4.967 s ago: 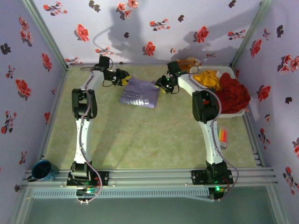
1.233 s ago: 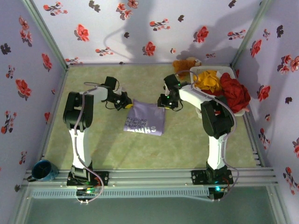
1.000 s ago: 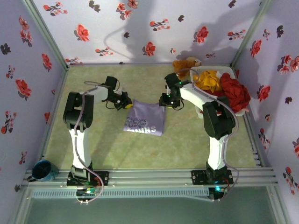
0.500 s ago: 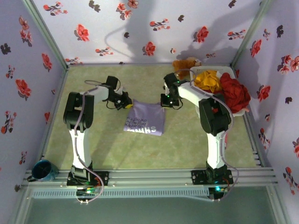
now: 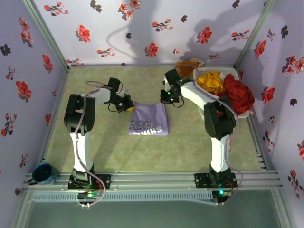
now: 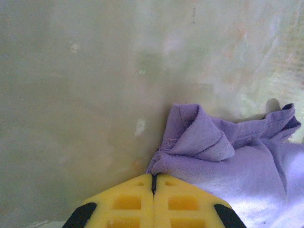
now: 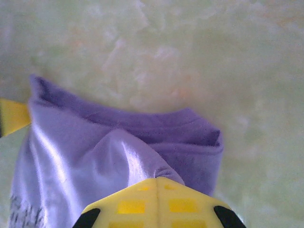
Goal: Fold and stack the t-shirts
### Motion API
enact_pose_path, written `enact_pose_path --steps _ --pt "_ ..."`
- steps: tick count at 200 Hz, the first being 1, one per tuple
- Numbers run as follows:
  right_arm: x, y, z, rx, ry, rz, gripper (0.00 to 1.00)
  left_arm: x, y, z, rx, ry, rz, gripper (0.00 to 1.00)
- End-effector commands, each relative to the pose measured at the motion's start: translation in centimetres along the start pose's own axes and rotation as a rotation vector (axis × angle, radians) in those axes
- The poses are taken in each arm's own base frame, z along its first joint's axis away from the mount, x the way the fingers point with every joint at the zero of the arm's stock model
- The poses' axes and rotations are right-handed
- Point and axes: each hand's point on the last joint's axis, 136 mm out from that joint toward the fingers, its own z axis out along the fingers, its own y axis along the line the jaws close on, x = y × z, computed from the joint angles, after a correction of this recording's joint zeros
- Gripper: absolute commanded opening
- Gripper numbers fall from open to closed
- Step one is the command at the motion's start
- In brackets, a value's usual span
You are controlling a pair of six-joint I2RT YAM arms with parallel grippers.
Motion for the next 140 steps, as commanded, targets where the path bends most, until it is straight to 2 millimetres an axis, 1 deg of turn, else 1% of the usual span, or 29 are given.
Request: enact_pose_path --steps 1,14,27,47,65,89,103,121,132,140 --pt "-0.5 -1.1 3.4 -0.016 0.056 0.037 0.00 4.2 5.0 1.9 -0.180 0.126 -0.066 0.00" --pt "-0.6 -1.8 4.6 -0.012 0.087 0.068 0.00 4.3 5.0 2.0 -0.176 0.129 -0.067 0.00" --pt "-0.8 -2.3 5.3 -0.013 0.105 0.101 0.00 4.3 4.8 2.1 -0.171 0.130 -0.064 0.00" --pt "-0.1 -3.7 6.1 0.025 0.157 0.153 0.00 4.4 4.2 1.7 -0.166 0.126 -0.055 0.00" --pt "1.1 -4.7 6.5 0.055 0.192 0.174 0.00 3.7 2.7 -0.3 -0.161 0.077 -0.027 0.00" --pt "2.4 -5.3 6.4 0.065 0.209 0.165 0.00 2.1 -0.4 -4.1 -0.157 -0.006 0.029 0.00" --pt "3.1 -5.6 6.4 0.073 0.220 0.152 0.00 1.1 -2.3 -5.9 -0.147 -0.042 0.057 0.00" --pt "3.6 -5.8 6.2 0.081 0.231 0.136 0.00 0.1 -4.4 -7.3 -0.131 -0.069 0.089 0.00" --pt "3.8 -5.9 6.2 0.081 0.236 0.130 0.00 -0.6 -5.2 -7.8 -0.129 -0.086 0.101 0.00" --pt "4.0 -6.1 6.3 0.084 0.240 0.126 0.00 -1.1 -5.4 -7.9 -0.129 -0.094 0.103 0.00"
